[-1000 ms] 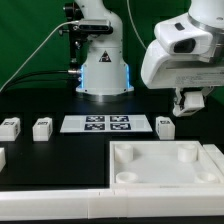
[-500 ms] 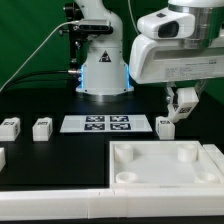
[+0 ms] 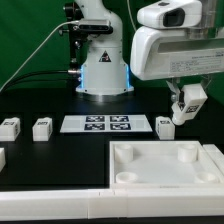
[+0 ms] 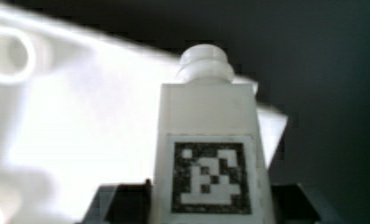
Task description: Assemble one leg
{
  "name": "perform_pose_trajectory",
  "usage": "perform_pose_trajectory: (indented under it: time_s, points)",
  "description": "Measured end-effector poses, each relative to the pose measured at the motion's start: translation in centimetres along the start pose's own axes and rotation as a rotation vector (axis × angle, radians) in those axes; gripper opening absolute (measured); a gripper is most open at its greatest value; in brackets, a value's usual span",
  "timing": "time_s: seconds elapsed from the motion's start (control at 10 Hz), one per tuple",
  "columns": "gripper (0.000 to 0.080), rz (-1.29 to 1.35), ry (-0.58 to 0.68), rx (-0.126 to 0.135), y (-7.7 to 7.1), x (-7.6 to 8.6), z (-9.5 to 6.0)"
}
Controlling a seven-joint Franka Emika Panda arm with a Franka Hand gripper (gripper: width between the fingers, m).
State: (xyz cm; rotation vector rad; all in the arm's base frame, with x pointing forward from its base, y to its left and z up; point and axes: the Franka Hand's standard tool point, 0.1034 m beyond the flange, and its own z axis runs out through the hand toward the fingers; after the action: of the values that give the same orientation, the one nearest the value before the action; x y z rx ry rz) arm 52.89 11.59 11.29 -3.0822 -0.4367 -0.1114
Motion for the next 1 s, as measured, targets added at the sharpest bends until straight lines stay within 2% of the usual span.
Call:
perform_pose_trajectory:
  time_s: [0.1,0.2,0.3,0.4,0.6,0.7,0.9,1.0]
  points:
    - [0.0295,0.000,0.112,-0.007,0.1,-0.4,0.1]
    - [0.0295,-0.003,0.160,-0.011,0.1,-0.9,0.4]
    - [0.0295,-0.002,0.242,-0.015,0.3,-0.4,0.2]
    - [0.0295,0.024,0.230,-0.012,0.8,-0.2,0.4]
    - [0.0295,0.101,0.252,-0.001,2.2,2.5,0.0]
    - [0.0295,0.093,0.259,-0.004,2.7,3.3,0.2]
    - [0.0295,0.057,0.268,-0.013,3.7,4.7,0.7]
    - [0.0295,0.056,0.268,-0.012,3.6,4.7,0.8]
